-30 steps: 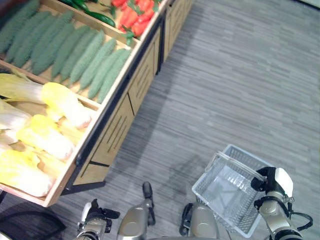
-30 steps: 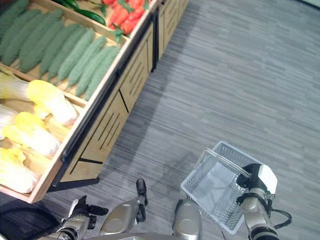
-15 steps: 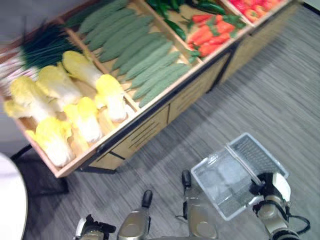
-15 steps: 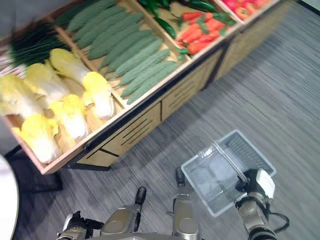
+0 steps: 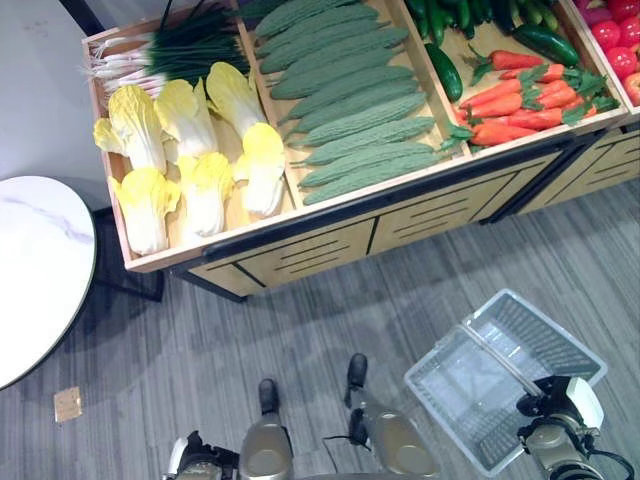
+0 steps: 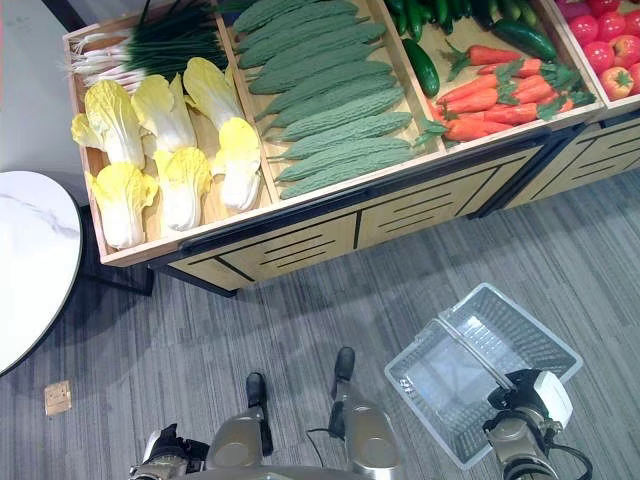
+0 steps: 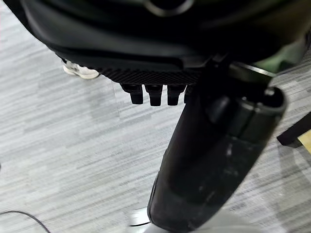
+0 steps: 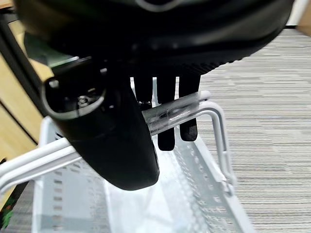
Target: Get the vegetables into the basket
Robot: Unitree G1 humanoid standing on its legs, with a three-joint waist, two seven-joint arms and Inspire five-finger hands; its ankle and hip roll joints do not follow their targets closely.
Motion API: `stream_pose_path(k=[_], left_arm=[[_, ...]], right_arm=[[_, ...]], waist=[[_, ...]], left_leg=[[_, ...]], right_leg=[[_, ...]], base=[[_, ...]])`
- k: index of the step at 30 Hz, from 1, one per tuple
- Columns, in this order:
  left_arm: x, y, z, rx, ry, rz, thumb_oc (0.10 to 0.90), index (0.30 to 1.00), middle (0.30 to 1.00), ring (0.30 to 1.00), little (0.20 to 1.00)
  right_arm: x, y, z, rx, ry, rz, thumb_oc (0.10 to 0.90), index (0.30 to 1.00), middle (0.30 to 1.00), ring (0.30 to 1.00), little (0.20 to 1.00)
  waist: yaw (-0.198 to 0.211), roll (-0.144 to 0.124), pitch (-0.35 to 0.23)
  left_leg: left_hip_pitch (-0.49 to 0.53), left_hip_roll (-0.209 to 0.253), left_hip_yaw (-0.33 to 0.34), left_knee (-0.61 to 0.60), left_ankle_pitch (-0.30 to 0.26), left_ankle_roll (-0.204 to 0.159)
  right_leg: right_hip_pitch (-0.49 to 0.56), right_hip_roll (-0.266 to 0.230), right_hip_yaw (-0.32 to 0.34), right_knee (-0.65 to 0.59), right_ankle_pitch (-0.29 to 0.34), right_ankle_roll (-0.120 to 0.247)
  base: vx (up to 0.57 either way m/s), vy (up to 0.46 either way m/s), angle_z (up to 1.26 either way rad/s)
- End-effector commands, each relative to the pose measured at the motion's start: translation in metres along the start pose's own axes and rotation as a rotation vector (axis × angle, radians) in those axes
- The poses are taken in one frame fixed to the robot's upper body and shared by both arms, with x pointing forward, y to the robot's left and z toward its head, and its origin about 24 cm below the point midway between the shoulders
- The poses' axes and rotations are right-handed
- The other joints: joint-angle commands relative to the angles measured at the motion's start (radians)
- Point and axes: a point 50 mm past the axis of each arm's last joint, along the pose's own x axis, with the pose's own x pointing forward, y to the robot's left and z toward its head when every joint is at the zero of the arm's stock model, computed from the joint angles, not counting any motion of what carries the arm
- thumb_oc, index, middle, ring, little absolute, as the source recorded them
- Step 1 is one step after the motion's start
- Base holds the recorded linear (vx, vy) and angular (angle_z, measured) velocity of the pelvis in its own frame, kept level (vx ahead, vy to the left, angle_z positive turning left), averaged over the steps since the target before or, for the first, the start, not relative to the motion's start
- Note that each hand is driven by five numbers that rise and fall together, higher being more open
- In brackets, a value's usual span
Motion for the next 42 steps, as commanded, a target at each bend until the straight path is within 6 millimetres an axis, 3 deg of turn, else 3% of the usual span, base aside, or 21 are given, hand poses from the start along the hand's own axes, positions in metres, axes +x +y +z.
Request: stream_pose_path(k=[1, 3, 7, 9, 10, 12, 16, 18, 26, 27, 32, 34, 42], left_arm=[[0.005, 0.028, -0.014, -0.064, 0.061, 0.142, 0.9, 1.0, 1.0, 1.0, 1.0], [0.005, 0.031, -0.012, -0.093, 0.058, 0.169, 0.9, 1.0, 1.0, 1.0, 1.0], [0.009, 0.068, 0.017, -0.387, -0.029, 0.408, 0.9, 1.0, 1.0, 1.0, 1.0], [0.009, 0.076, 0.022, -0.427, -0.046, 0.446, 0.9, 1.0, 1.0, 1.0, 1.0], [0.002, 0.108, 0.057, -0.595, -0.204, 0.614, 0.9, 1.0, 1.0, 1.0, 1.0], [-0.001, 0.117, 0.063, -0.641, -0.231, 0.663, 0.9, 1.0, 1.0, 1.0, 1.0], [-0.032, 0.157, 0.108, -0.753, -0.528, 0.859, 0.9, 1.0, 1.0, 1.0, 1.0], [-0.045, 0.166, 0.123, -0.763, -0.627, 0.902, 0.9, 1.0, 1.0, 1.0, 1.0], [-0.076, 0.176, 0.161, -0.818, -0.84, 0.917, 0.9, 1.0, 1.0, 1.0, 1.0], [-0.091, 0.179, 0.178, -0.843, -0.943, 0.907, 0.9, 1.0, 1.0, 1.0, 1.0], [-0.118, 0.179, 0.203, -0.9, -1.111, 0.85, 0.9, 1.0, 1.0, 1.0, 1.0], [-0.138, 0.175, 0.219, -0.906, -1.231, 0.779, 0.9, 1.0, 1.0, 1.0, 1.0], [-0.163, 0.146, 0.254, -0.876, -1.384, 0.523, 0.9, 1.0, 1.0, 1.0, 1.0]], right_arm=[[0.006, -0.028, -0.021, -0.018, 0.052, -0.14, 0.4, 0.3, 0.3, 0.3, 0.3], [0.004, -0.023, -0.024, -0.03, 0.074, -0.124, 0.4, 0.3, 0.3, 0.3, 0.3], [-0.008, -0.004, -0.036, -0.043, 0.127, -0.106, 0.4, 0.3, 0.3, 0.3, 0.3], [-0.01, 0.0, -0.037, -0.036, 0.131, -0.101, 0.4, 0.3, 0.3, 0.3, 0.3], [-0.017, 0.009, -0.044, -0.039, 0.156, -0.091, 0.4, 0.3, 0.3, 0.3, 0.3], [-0.019, 0.01, -0.046, -0.037, 0.166, -0.09, 0.4, 0.3, 0.3, 0.3, 0.3], [-0.021, 0.012, -0.049, -0.059, 0.146, -0.087, 0.4, 0.3, 0.3, 0.3, 0.3], [-0.019, 0.01, -0.046, -0.073, 0.117, -0.09, 0.4, 0.3, 0.3, 0.3, 0.3], [-0.015, 0.007, -0.035, -0.117, 0.044, -0.078, 0.4, 0.3, 0.3, 0.3, 0.3], [-0.014, 0.007, -0.031, -0.123, 0.024, -0.071, 0.4, 0.3, 0.3, 0.3, 0.3], [-0.012, 0.009, -0.023, -0.13, -0.013, -0.052, 0.4, 0.3, 0.3, 0.3, 0.3], [-0.011, 0.009, -0.02, -0.133, -0.025, -0.044, 0.4, 0.3, 0.3, 0.3, 0.3], [-0.009, 0.013, 0.0, -0.126, -0.092, -0.009, 0.4, 0.3, 0.3, 0.3, 0.3]], waist=[[-0.001, -0.01, -0.049], [0.007, -0.014, -0.049], [0.034, -0.034, -0.051], [0.035, -0.038, -0.056], [0.041, -0.05, -0.062], [0.043, -0.054, -0.066], [0.049, -0.067, -0.074], [0.048, -0.07, -0.077], [0.038, -0.071, -0.083], [0.034, -0.072, -0.084], [0.024, -0.074, -0.089], [0.018, -0.073, -0.088], [-0.003, -0.071, -0.085]], left_leg=[[-0.046, -0.038, -0.026, 0.018, -0.006, 0.072], [-0.039, -0.046, -0.028, 0.014, -0.008, 0.075], [-0.023, -0.057, -0.039, -0.002, -0.011, 0.074], [-0.025, -0.058, -0.042, -0.004, -0.009, 0.073], [-0.019, -0.056, -0.05, -0.011, -0.006, 0.068], [-0.018, -0.055, -0.053, -0.012, -0.006, 0.066], [-0.012, -0.051, -0.062, -0.013, -0.008, 0.061], [-0.011, -0.049, -0.06, -0.014, -0.007, 0.056], [-0.01, -0.045, -0.047, -0.017, -0.008, 0.05], [-0.01, -0.042, -0.045, -0.018, -0.009, 0.049], [-0.009, -0.038, -0.039, -0.02, -0.01, 0.046], [-0.009, -0.037, -0.036, -0.02, -0.01, 0.046], [-0.005, -0.032, -0.022, -0.023, -0.012, 0.046]], right_leg=[[0.002, -0.196, 0.097, 0.095, -0.082, 0.172], [0.008, -0.203, 0.095, 0.095, -0.076, 0.178], [0.033, -0.221, 0.079, 0.077, -0.063, 0.191], [0.033, -0.223, 0.075, 0.073, -0.061, 0.192], [0.046, -0.226, 0.066, 0.068, -0.061, 0.196], [0.05, -0.227, 0.062, 0.067, -0.063, 0.197], [0.067, -0.225, 0.053, 0.06, -0.066, 0.2], [0.071, -0.221, 0.053, 0.046, -0.061, 0.202], [0.068, -0.215, 0.064, 0.023, -0.049, 0.203], [0.067, -0.213, 0.067, 0.018, -0.048, 0.203], [0.063, -0.206, 0.079, 0.011, -0.045, 0.203], [0.061, -0.204, 0.082, 0.01, -0.044, 0.203], [0.05, -0.198, 0.101, 0.005, -0.037, 0.2]], base=[[0.0, 0.122, 0.17], [-0.01, 0.107, 0.01], [0.0, 0.041, -0.08], [0.02, -0.005, 0.55], [0.04, -0.022, 0.5], [0.03, -0.018, 0.02], [0.02, -0.011, 0.02], [0.02, -0.01, 0.01], [0.01, 0.005, -0.05], [0.01, 0.005, -0.04], [0.01, 0.0, -0.07], [0.01, 0.006, -0.08], [0.0, 0.007, -0.06]])
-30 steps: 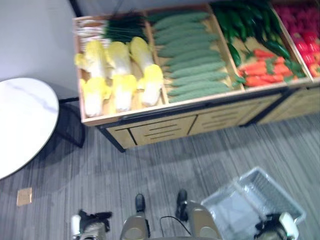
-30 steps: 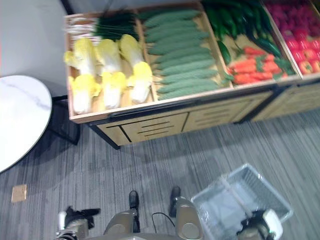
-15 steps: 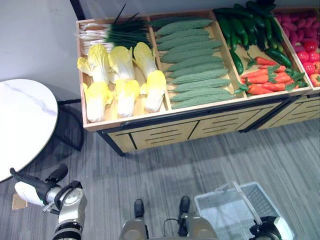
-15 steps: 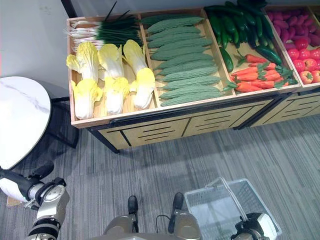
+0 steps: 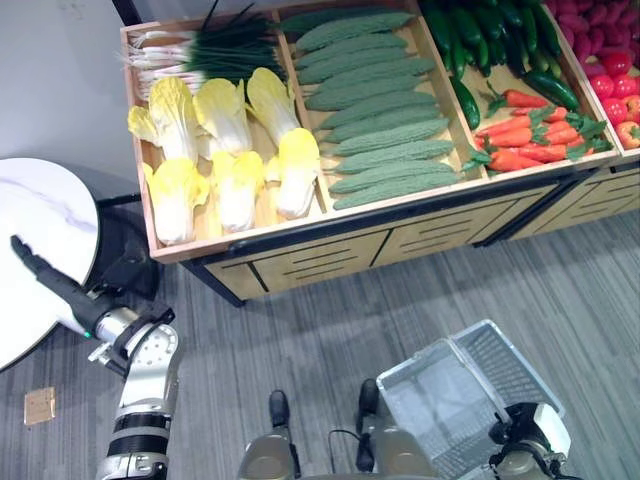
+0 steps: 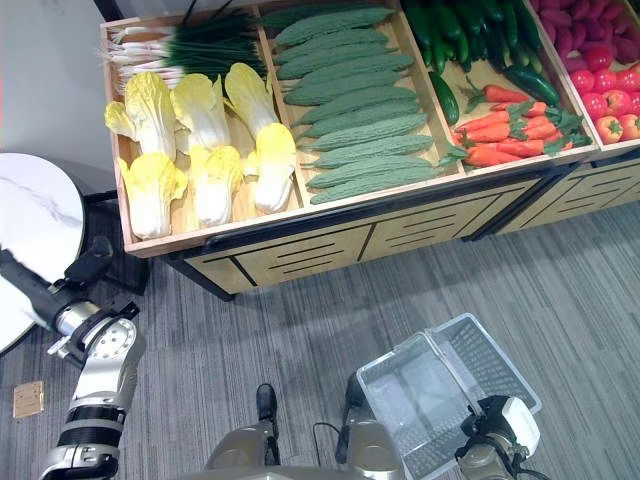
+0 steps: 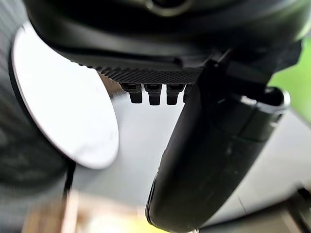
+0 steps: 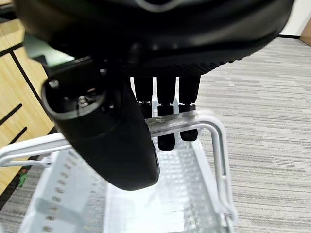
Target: Get the vegetables into the basket
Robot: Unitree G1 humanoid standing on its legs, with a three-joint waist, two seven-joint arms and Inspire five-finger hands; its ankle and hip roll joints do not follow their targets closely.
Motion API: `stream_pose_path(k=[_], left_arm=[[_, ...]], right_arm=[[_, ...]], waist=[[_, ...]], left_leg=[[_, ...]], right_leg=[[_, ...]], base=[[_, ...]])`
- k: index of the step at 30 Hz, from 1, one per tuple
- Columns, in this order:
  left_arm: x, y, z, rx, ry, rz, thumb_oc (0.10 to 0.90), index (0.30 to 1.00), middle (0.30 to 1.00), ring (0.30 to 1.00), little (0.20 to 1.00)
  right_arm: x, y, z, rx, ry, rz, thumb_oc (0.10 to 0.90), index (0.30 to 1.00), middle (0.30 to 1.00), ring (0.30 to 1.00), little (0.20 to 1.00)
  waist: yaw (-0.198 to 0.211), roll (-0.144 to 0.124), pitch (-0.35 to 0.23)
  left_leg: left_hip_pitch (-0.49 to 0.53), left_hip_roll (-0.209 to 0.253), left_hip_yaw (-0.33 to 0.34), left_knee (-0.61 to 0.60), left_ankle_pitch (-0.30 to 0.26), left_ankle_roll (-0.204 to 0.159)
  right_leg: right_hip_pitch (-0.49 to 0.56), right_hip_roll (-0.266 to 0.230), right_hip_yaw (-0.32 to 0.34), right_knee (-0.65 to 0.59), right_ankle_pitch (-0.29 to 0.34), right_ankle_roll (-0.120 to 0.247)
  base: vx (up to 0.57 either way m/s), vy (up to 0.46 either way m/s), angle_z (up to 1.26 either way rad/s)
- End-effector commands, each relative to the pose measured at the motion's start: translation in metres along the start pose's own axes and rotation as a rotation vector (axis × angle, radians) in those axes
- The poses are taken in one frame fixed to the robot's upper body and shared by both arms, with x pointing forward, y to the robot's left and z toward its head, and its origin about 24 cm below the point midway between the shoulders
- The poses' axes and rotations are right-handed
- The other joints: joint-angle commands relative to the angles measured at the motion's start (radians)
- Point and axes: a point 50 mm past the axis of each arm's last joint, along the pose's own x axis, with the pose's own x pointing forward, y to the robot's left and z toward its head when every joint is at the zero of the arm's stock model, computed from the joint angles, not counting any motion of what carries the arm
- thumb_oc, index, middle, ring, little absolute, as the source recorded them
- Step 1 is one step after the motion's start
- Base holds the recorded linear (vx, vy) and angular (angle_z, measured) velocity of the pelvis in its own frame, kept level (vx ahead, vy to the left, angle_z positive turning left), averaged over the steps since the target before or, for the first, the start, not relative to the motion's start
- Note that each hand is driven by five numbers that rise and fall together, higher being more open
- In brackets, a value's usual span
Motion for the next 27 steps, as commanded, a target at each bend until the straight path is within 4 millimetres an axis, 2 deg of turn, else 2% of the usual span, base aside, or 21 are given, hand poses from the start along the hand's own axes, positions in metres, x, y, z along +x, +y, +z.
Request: stream_pose_path(k=[1, 6, 12, 22, 27], left_arm=[[0.018, -0.015, 0.042, -0.096, -0.213, -0.059, 0.9, 1.0, 1.0, 1.0, 1.0], [0.014, -0.038, 0.043, -0.119, -0.176, -0.159, 0.9, 1.0, 1.0, 1.0, 1.0], [0.014, -0.056, 0.045, -0.137, -0.153, -0.226, 0.9, 1.0, 1.0, 1.0, 1.0], [0.016, -0.076, 0.046, -0.154, -0.083, -0.139, 0.9, 1.0, 1.0, 1.0, 1.0], [0.025, -0.087, 0.046, -0.057, -0.075, -0.155, 0.9, 1.0, 1.0, 1.0, 1.0]], right_arm=[[0.017, -0.035, 0.009, -0.07, -0.072, -0.118, 0.4, 0.3, 0.3, 0.3, 0.3], [0.019, -0.036, 0.022, -0.05, -0.112, -0.117, 0.4, 0.3, 0.3, 0.3, 0.3], [0.02, -0.036, 0.031, -0.06, -0.142, -0.108, 0.4, 0.3, 0.3, 0.3, 0.3], [0.018, -0.03, 0.041, -0.066, -0.164, -0.109, 0.4, 0.3, 0.3, 0.3, 0.3], [0.02, -0.033, 0.052, -0.051, -0.193, -0.123, 0.4, 0.3, 0.3, 0.3, 0.3]], waist=[[-0.017, -0.053, -0.049], [-0.034, -0.058, -0.046], [-0.05, -0.063, -0.036], [-0.071, -0.077, -0.024], [-0.085, -0.085, -0.009]], left_leg=[[-0.004, 0.035, -0.059, 0.0, -0.024, -0.063], [-0.001, 0.041, -0.041, 0.0, -0.025, -0.064], [-0.014, 0.046, -0.032, 0.0, -0.021, -0.065], [-0.032, 0.052, -0.015, 0.0, -0.017, -0.065], [-0.052, 0.054, -0.005, 0.001, -0.01, -0.064]], right_leg=[[-0.034, -0.101, 0.036, 0.068, -0.071, 0.107], [-0.049, -0.096, 0.054, 0.066, -0.065, 0.108], [-0.077, -0.09, 0.071, 0.068, -0.057, 0.107], [-0.118, -0.08, 0.094, 0.073, -0.052, 0.106], [-0.152, -0.074, 0.115, 0.08, -0.045, 0.106]], base=[[0.0, -0.001, -0.08], [0.0, 0.001, -0.1], [-0.01, 0.005, -0.15], [0.0, 0.003, -0.05], [0.02, 0.007, -0.1]])
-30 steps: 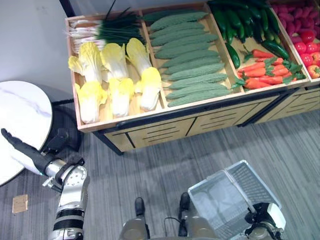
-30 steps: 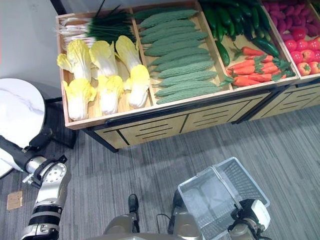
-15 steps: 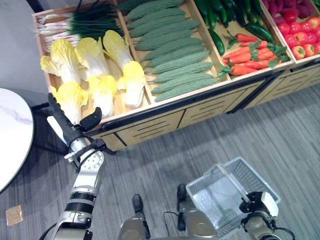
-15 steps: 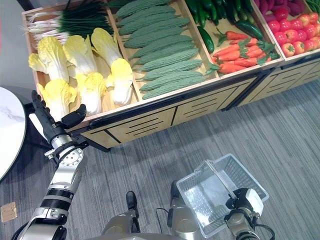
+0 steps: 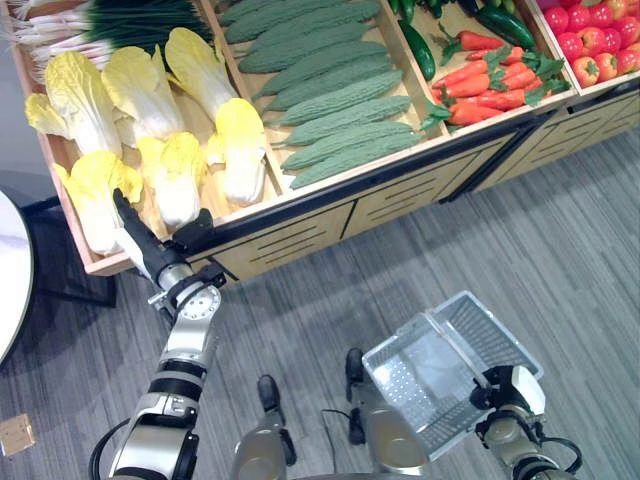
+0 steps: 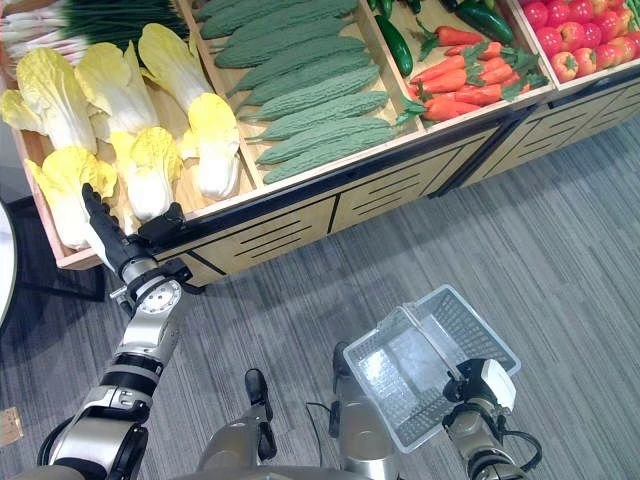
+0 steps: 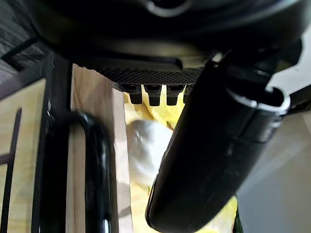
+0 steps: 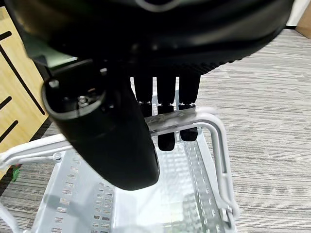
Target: Get the vegetables into the basket
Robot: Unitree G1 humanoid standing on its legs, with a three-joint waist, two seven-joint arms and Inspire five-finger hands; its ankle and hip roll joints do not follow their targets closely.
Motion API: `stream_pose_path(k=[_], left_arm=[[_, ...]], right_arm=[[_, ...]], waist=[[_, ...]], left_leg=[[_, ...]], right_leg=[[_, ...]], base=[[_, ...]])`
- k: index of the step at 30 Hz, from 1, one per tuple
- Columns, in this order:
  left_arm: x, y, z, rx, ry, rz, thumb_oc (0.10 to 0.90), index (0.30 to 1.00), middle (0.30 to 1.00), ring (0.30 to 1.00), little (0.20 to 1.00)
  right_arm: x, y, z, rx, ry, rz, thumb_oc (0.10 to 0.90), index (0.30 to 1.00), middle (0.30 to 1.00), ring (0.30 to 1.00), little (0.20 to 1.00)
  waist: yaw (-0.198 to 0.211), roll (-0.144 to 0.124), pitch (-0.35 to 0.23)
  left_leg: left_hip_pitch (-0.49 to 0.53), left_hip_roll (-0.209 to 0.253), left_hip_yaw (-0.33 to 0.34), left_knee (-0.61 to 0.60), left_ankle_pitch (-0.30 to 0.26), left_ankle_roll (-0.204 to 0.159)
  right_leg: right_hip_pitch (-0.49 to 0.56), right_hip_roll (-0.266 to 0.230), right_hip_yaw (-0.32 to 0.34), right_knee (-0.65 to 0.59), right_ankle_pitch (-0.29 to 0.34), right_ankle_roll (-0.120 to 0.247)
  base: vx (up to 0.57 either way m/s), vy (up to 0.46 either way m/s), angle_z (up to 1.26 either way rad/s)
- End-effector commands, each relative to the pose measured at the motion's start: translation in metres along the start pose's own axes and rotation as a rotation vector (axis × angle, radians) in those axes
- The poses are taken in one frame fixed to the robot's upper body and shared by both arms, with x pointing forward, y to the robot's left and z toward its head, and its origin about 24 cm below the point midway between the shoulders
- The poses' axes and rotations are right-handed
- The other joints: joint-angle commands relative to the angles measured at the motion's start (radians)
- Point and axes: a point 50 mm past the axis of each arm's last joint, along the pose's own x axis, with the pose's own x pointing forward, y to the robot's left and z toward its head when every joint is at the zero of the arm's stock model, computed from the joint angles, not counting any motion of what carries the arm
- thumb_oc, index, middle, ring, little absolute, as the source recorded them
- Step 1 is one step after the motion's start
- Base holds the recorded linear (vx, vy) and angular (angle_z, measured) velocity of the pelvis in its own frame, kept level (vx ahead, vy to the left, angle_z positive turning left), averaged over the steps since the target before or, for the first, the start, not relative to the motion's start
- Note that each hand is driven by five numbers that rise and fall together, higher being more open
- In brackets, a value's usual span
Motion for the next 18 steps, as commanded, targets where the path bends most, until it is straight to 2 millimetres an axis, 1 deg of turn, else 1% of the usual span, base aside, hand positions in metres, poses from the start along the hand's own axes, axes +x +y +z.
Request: stream_pose_path(k=[1, 4, 5, 6, 7, 9, 10, 11, 12, 13, 15, 16, 17, 18], left_arm=[[0.023, -0.012, 0.035, 0.052, -0.161, -0.015, 0.9, 1.0, 1.0, 1.0, 1.0], [0.026, -0.015, 0.036, 0.083, -0.158, -0.015, 0.9, 1.0, 1.0, 1.0, 1.0], [0.029, -0.015, 0.03, 0.142, -0.13, -0.014, 0.9, 1.0, 1.0, 1.0, 1.0], [0.032, -0.016, 0.034, 0.156, -0.142, -0.014, 0.9, 1.0, 1.0, 1.0, 1.0], [0.036, -0.017, 0.026, 0.234, -0.098, -0.02, 0.9, 1.0, 1.0, 1.0, 1.0], [0.04, -0.018, 0.018, 0.337, -0.062, -0.046, 0.9, 1.0, 1.0, 1.0, 1.0], [0.046, -0.014, 0.015, 0.443, -0.052, -0.034, 0.661, 0.665, 0.665, 0.665, 0.665], [0.046, -0.015, 0.015, 0.443, -0.053, -0.035, 0.4, 0.3, 0.3, 0.3, 0.3], [0.05, -0.011, 0.009, 0.538, -0.035, -0.038, 0.4, 0.3, 0.3, 0.3, 0.3], [0.05, -0.011, 0.01, 0.537, -0.036, -0.039, 0.4, 0.3, 0.3, 0.3, 0.3], [0.051, -0.004, 0.0, 0.602, 0.0, -0.028, 0.4, 0.3, 0.3, 0.3, 0.3], [0.052, 0.002, -0.009, 0.633, 0.044, -0.022, 0.4, 0.3, 0.3, 0.3, 0.3], [0.052, 0.005, -0.012, 0.662, 0.053, -0.018, 0.4, 0.3, 0.3, 0.3, 0.3], [0.051, 0.01, -0.02, 0.692, 0.094, -0.016, 0.4, 0.3, 0.3, 0.3, 0.3]], right_arm=[[0.014, -0.034, 0.0, -0.055, -0.026, -0.144, 0.4, 0.3, 0.3, 0.3, 0.3], [0.014, -0.034, 0.003, -0.055, -0.038, -0.146, 0.4, 0.3, 0.3, 0.3, 0.3], [0.015, -0.034, 0.004, -0.064, -0.045, -0.144, 0.4, 0.3, 0.3, 0.3, 0.3], [0.016, -0.035, 0.007, -0.065, -0.054, -0.147, 0.4, 0.3, 0.3, 0.3, 0.3], [0.017, -0.038, 0.009, -0.07, -0.057, -0.154, 0.4, 0.3, 0.3, 0.3, 0.3], [0.02, -0.042, 0.01, -0.071, -0.047, -0.163, 0.4, 0.3, 0.3, 0.3, 0.3], [0.022, -0.045, 0.013, -0.069, -0.048, -0.17, 0.4, 0.3, 0.3, 0.3, 0.3], [0.022, -0.045, 0.013, -0.068, -0.048, -0.17, 0.4, 0.3, 0.3, 0.3, 0.3], [0.023, -0.047, 0.017, -0.063, -0.061, -0.172, 0.4, 0.3, 0.3, 0.3, 0.3], [0.023, -0.047, 0.017, -0.063, -0.061, -0.172, 0.4, 0.3, 0.3, 0.3, 0.3], [0.024, -0.047, 0.018, -0.063, -0.068, -0.165, 0.4, 0.3, 0.3, 0.3, 0.3], [0.024, -0.046, 0.02, -0.069, -0.074, -0.157, 0.4, 0.3, 0.3, 0.3, 0.3], [0.024, -0.045, 0.021, -0.074, -0.08, -0.153, 0.4, 0.3, 0.3, 0.3, 0.3], [0.024, -0.045, 0.024, -0.079, -0.093, -0.153, 0.4, 0.3, 0.3, 0.3, 0.3]], waist=[[-0.006, -0.044, -0.051], [-0.01, -0.046, -0.046], [-0.012, -0.045, -0.044], [-0.013, -0.045, -0.041], [-0.014, -0.042, -0.038], [-0.014, -0.035, -0.034], [-0.011, -0.029, -0.03], [-0.011, -0.029, -0.03], [-0.011, -0.025, -0.026], [-0.011, -0.025, -0.025], [-0.009, -0.022, -0.024], [-0.01, -0.021, -0.023], [-0.009, -0.02, -0.024], [-0.009, -0.02, -0.025]], left_leg=[[0.003, 0.051, -0.081, 0.001, -0.007, -0.064], [0.001, 0.053, -0.079, 0.002, -0.007, -0.065], [0.0, 0.054, -0.078, 0.002, -0.006, -0.065], [-0.002, 0.055, -0.077, 0.002, -0.005, -0.066], [-0.005, 0.056, -0.078, 0.002, -0.002, -0.066], [-0.008, 0.057, -0.081, 0.001, 0.001, -0.067], [-0.009, 0.056, -0.085, 0.0, 0.002, -0.068], [-0.009, 0.057, -0.085, 0.0, 0.002, -0.068], [-0.01, 0.058, -0.089, 0.0, 0.003, -0.069], [-0.009, 0.058, -0.089, 0.0, 0.003, -0.069], [-0.005, 0.058, -0.09, 0.0, 0.001, -0.069], [-0.001, 0.058, -0.089, 0.0, 0.0, -0.069], [0.002, 0.059, -0.088, 0.0, -0.001, -0.069], [0.004, 0.06, -0.086, 0.0, -0.002, -0.069]], right_leg=[[-0.049, -0.086, 0.031, 0.08, -0.078, 0.109], [-0.055, -0.084, 0.033, 0.08, -0.077, 0.109], [-0.058, -0.082, 0.034, 0.08, -0.077, 0.109], [-0.061, -0.081, 0.035, 0.081, -0.077, 0.109], [-0.065, -0.079, 0.036, 0.081, -0.076, 0.108], [-0.066, -0.079, 0.033, 0.083, -0.076, 0.108], [-0.066, -0.078, 0.03, 0.084, -0.078, 0.107], [-0.066, -0.078, 0.03, 0.084, -0.078, 0.107], [-0.066, -0.077, 0.027, 0.086, -0.08, 0.106], [-0.066, -0.077, 0.026, 0.086, -0.08, 0.106], [-0.064, -0.077, 0.026, 0.089, -0.082, 0.105], [-0.061, -0.077, 0.027, 0.089, -0.084, 0.104], [-0.059, -0.077, 0.027, 0.09, -0.085, 0.104], [-0.058, -0.077, 0.028, 0.09, -0.086, 0.103]], base=[[0.03, 0.01, -0.12], [0.03, -0.002, -0.06], [0.03, -0.003, -0.04], [0.04, -0.008, -0.05], [0.04, -0.005, -0.08], [0.04, -0.003, -0.08], [0.0, 0.0, 0.0], [0.03, 0.0, 0.02], [0.0, 0.0, 0.0], [0.0, 0.0, 0.0], [0.0, 0.0, 0.0], [0.0, 0.0, 0.0], [0.0, 0.0, 0.0], [0.0, 0.0, 0.0]])
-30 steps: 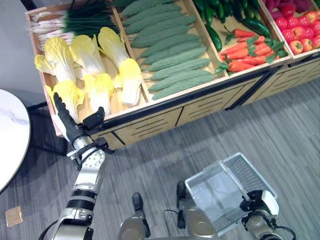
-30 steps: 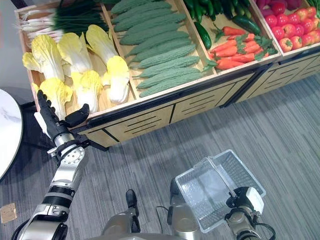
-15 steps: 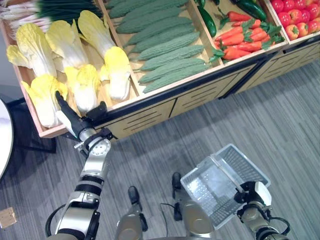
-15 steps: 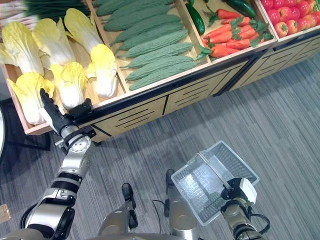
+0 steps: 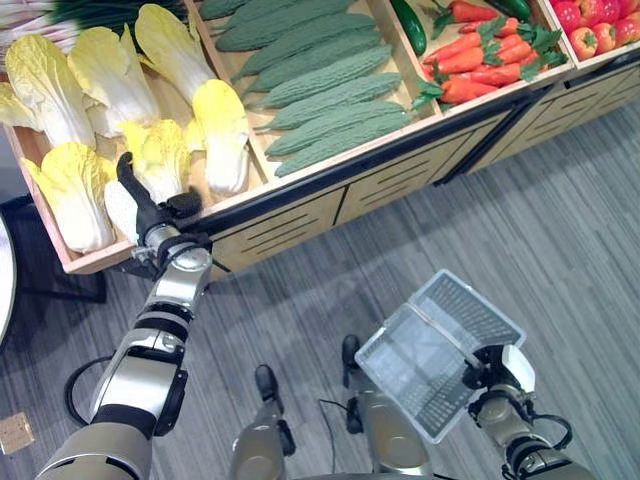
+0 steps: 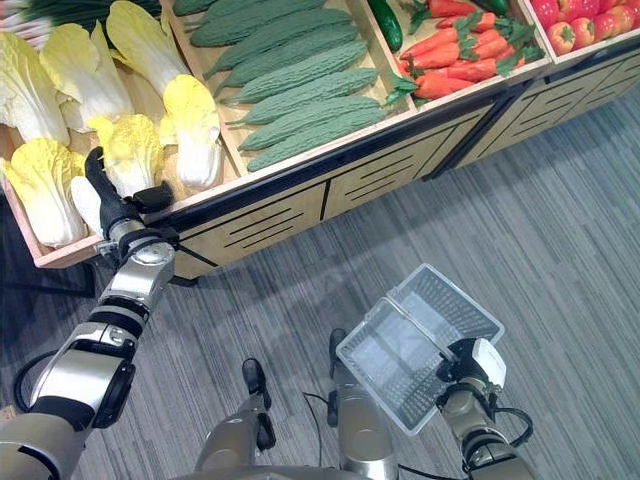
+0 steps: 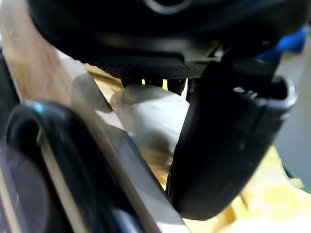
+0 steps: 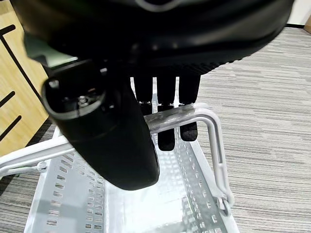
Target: Get the vegetables into the basket
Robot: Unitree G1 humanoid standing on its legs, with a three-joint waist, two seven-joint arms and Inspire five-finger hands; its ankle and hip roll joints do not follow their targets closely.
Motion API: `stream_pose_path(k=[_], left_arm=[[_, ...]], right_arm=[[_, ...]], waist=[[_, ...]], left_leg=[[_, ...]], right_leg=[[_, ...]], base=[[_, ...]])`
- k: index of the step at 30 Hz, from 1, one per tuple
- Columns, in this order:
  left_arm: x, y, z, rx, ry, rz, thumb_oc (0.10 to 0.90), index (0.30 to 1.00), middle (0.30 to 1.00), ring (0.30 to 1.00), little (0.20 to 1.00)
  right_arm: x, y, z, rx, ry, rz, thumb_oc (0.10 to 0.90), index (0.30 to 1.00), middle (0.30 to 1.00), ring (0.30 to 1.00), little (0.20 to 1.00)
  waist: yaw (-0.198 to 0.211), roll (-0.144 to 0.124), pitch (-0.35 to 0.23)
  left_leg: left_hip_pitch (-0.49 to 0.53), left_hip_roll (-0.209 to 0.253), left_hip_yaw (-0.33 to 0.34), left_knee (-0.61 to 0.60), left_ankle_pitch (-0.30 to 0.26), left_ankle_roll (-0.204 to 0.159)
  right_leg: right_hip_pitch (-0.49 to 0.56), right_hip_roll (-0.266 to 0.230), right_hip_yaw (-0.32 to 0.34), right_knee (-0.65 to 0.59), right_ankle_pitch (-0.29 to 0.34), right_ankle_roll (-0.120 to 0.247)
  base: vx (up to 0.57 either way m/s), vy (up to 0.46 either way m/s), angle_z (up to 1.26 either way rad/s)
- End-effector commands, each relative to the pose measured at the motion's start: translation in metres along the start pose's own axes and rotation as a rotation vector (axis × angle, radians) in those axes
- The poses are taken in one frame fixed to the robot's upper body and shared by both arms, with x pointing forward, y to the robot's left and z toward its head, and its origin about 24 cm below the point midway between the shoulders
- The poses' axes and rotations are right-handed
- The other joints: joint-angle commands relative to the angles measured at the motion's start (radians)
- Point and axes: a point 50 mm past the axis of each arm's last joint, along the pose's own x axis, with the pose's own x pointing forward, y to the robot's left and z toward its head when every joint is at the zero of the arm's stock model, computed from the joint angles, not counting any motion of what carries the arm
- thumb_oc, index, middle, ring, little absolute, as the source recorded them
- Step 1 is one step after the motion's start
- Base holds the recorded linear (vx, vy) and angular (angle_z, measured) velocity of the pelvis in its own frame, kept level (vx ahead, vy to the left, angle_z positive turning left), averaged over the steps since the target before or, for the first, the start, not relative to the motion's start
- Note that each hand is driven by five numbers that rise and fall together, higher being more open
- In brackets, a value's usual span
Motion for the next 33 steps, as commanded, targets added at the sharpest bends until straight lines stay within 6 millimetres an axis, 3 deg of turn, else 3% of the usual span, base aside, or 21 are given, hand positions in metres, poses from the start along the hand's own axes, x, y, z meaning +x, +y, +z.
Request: stream_pose_path(k=[1, 4, 8, 9, 11, 12, 13, 15, 18, 20, 21, 24, 26, 29, 33], left_arm=[[-0.005, -0.003, -0.04, 0.173, 0.172, -0.055, 0.4, 0.3, 0.3, 0.3, 0.3], [-0.007, -0.004, -0.047, 0.193, 0.207, -0.071, 0.4, 0.3, 0.3, 0.3, 0.3], [-0.007, -0.008, -0.03, 0.055, 0.186, -0.035, 0.4, 0.3, 0.3, 0.3, 0.3], [-0.007, -0.008, -0.001, -0.119, 0.099, 0.02, 0.4, 0.3, 0.3, 0.3, 0.3], [-0.007, -0.008, -0.001, -0.119, 0.099, 0.02, 0.4, 0.3, 0.3, 0.3, 0.3], [-0.01, 0.005, 0.048, -0.365, -0.087, 0.138, 0.4, 0.3, 0.3, 0.3, 0.3], [-0.018, 0.012, 0.064, -0.473, -0.155, 0.169, 0.4, 0.3, 0.3, 0.3, 0.3], [-0.022, 0.017, 0.068, -0.519, -0.178, 0.186, 0.4, 0.3, 0.3, 0.3, 0.3], [-0.04, 0.048, 0.098, -0.837, -0.327, 0.24, 0.4, 0.3, 0.3, 0.3, 0.3], [-0.057, 0.068, 0.118, -1.015, -0.502, 0.13, 0.4, 0.3, 0.3, 0.3, 0.3], [-0.06, 0.072, 0.116, -1.05, -0.522, 0.089, 0.4, 0.3, 0.3, 0.3, 0.3], [-0.071, 0.076, 0.076, -1.299, -0.425, -0.298, 0.4, 0.3, 0.3, 0.3, 0.3], [-0.071, 0.076, 0.075, -1.301, -0.423, -0.302, 0.4, 0.3, 0.3, 0.3, 0.3], [-0.087, 0.067, 0.029, -1.398, -0.225, -0.517, 0.4, 0.3, 0.3, 0.3, 0.3], [-0.098, 0.062, 0.007, -1.347, -0.156, -0.642, 0.4, 0.3, 0.3, 0.3, 0.3]], right_arm=[[0.017, -0.042, -0.004, -0.075, -0.03, -0.141, 0.4, 0.3, 0.3, 0.3, 0.3], [0.018, -0.042, 0.002, -0.09, -0.052, -0.132, 0.4, 0.3, 0.3, 0.3, 0.3], [0.019, -0.043, 0.004, -0.101, -0.066, -0.132, 0.4, 0.3, 0.3, 0.3, 0.3], [0.018, -0.042, 0.004, -0.106, -0.07, -0.129, 0.4, 0.3, 0.3, 0.3, 0.3], [0.018, -0.042, 0.004, -0.106, -0.071, -0.129, 0.4, 0.3, 0.3, 0.3, 0.3], [0.015, -0.038, 0.002, -0.101, -0.075, -0.125, 0.4, 0.3, 0.3, 0.3, 0.3], [0.014, -0.036, 0.002, -0.095, -0.077, -0.123, 0.4, 0.3, 0.3, 0.3, 0.3], [0.012, -0.034, 0.0, -0.091, -0.074, -0.117, 0.4, 0.3, 0.3, 0.3, 0.3], [0.007, -0.028, -0.011, -0.091, -0.042, -0.095, 0.4, 0.3, 0.3, 0.3, 0.3], [0.004, -0.025, -0.02, -0.082, -0.015, -0.074, 0.4, 0.3, 0.3, 0.3, 0.3], [0.003, -0.025, -0.023, -0.078, -0.009, -0.069, 0.4, 0.3, 0.3, 0.3, 0.3], [0.002, -0.028, -0.037, -0.059, 0.047, -0.022, 0.4, 0.3, 0.3, 0.3, 0.3], [0.002, -0.028, -0.037, -0.061, 0.047, -0.02, 0.4, 0.3, 0.3, 0.3, 0.3], [0.003, -0.033, -0.042, -0.069, 0.052, 0.005, 0.4, 0.3, 0.3, 0.3, 0.3], [0.004, -0.036, -0.043, -0.064, 0.052, 0.017, 0.4, 0.3, 0.3, 0.3, 0.3]], waist=[[-0.007, -0.025, -0.034], [-0.008, -0.021, -0.034], [-0.006, -0.019, -0.032], [-0.004, -0.02, -0.027], [-0.005, -0.021, -0.03], [-0.001, -0.025, -0.028], [0.0, -0.03, -0.028], [0.0, -0.034, -0.032], [0.006, -0.046, -0.046], [0.014, -0.044, -0.058], [0.018, -0.041, -0.06], [0.037, -0.02, -0.076], [0.036, -0.02, -0.078], [0.05, -0.007, -0.083], [0.058, -0.001, -0.087]], left_leg=[[0.035, 0.054, -0.105, 0.001, -0.012, -0.065], [0.044, 0.054, -0.103, 0.001, -0.015, -0.065], [0.053, 0.05, -0.107, 0.001, -0.021, -0.063], [0.063, 0.049, -0.11, 0.001, -0.028, -0.062], [0.059, 0.048, -0.11, 0.001, -0.025, -0.061], [0.067, 0.047, -0.113, 0.001, -0.034, -0.061], [0.071, 0.047, -0.115, 0.001, -0.037, -0.061], [0.068, 0.044, -0.116, 0.001, -0.035, -0.06], [0.079, 0.041, -0.116, 0.001, -0.046, -0.057], [0.085, 0.035, -0.116, 0.001, -0.052, -0.055], [0.086, 0.033, -0.117, 0.001, -0.054, -0.054], [0.09, 0.02, -0.129, 0.001, -0.055, -0.049], [0.09, 0.02, -0.13, 0.001, -0.055, -0.049], [0.098, 0.01, -0.135, 0.002, -0.055, -0.042], [0.102, 0.005, -0.136, 0.002, -0.054, -0.04]], right_leg=[[-0.018, -0.083, 0.012, 0.091, -0.101, 0.11], [-0.01, -0.083, 0.014, 0.09, -0.102, 0.11], [-0.003, -0.085, 0.014, 0.092, -0.105, 0.111], [0.008, -0.085, 0.014, 0.094, -0.11, 0.112], [0.005, -0.086, 0.015, 0.092, -0.107, 0.111], [0.014, -0.087, 0.012, 0.094, -0.114, 0.113], [0.018, -0.088, 0.012, 0.094, -0.116, 0.114], [0.015, -0.09, 0.011, 0.093, -0.113, 0.114], [0.027, -0.095, 0.013, 0.092, -0.115, 0.116], [0.037, -0.102, 0.012, 0.088, -0.112, 0.119], [0.04, -0.103, 0.012, 0.086, -0.111, 0.119], [0.055, -0.114, 0.008, 0.074, -0.103, 0.118], [0.056, -0.113, 0.007, 0.073, -0.103, 0.118], [0.072, -0.123, 0.002, 0.063, -0.095, 0.119], [0.078, -0.127, 0.002, 0.061, -0.092, 0.12]], base=[[0.0, 0.0, 0.0], [0.0, 0.0, 0.0], [0.0, 0.004, 0.01], [-0.01, 0.01, 0.04], [-0.01, 0.008, 0.04], [0.0, 0.0, 0.0], [0.0, 0.0, 0.0], [-0.01, -0.002, 0.04], [-0.01, 0.01, 0.12], [0.0, 0.0, 0.0], [-0.02, 0.032, 0.0], [-0.03, 0.04, 0.02], [-0.02, 0.014, 0.04], [-0.05, 0.036, 0.03], [-0.04, 0.021, 0.08]])
